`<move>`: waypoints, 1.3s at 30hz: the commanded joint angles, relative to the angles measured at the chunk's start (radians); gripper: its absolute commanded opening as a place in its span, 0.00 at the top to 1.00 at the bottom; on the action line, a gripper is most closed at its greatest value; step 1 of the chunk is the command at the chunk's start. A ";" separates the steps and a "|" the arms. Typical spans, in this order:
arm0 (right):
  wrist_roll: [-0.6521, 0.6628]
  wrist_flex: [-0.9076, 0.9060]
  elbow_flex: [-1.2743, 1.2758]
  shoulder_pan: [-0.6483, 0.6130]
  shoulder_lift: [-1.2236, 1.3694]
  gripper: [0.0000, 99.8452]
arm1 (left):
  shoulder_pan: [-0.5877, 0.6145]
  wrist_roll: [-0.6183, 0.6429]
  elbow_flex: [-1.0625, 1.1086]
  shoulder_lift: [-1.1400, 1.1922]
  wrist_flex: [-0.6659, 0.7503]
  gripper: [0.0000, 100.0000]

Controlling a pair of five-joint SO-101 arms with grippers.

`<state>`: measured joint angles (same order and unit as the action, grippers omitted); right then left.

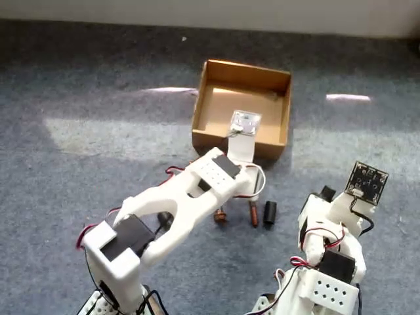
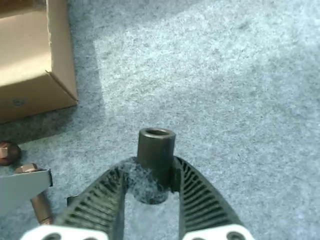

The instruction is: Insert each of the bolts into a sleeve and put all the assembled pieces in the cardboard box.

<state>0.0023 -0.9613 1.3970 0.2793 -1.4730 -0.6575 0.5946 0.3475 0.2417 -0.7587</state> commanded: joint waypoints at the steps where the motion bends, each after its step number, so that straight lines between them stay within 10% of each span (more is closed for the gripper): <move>1: -0.002 0.025 -0.008 0.004 -0.015 1.00 | -0.015 0.008 -0.113 0.038 -0.064 0.77; 39: -0.002 0.028 -0.007 0.004 -0.015 1.00 | -0.059 0.008 -0.225 0.174 -0.130 0.87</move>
<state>0.0023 -0.9613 1.3970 0.2793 -1.4730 -0.7357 0.5930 0.1603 0.4150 -0.8830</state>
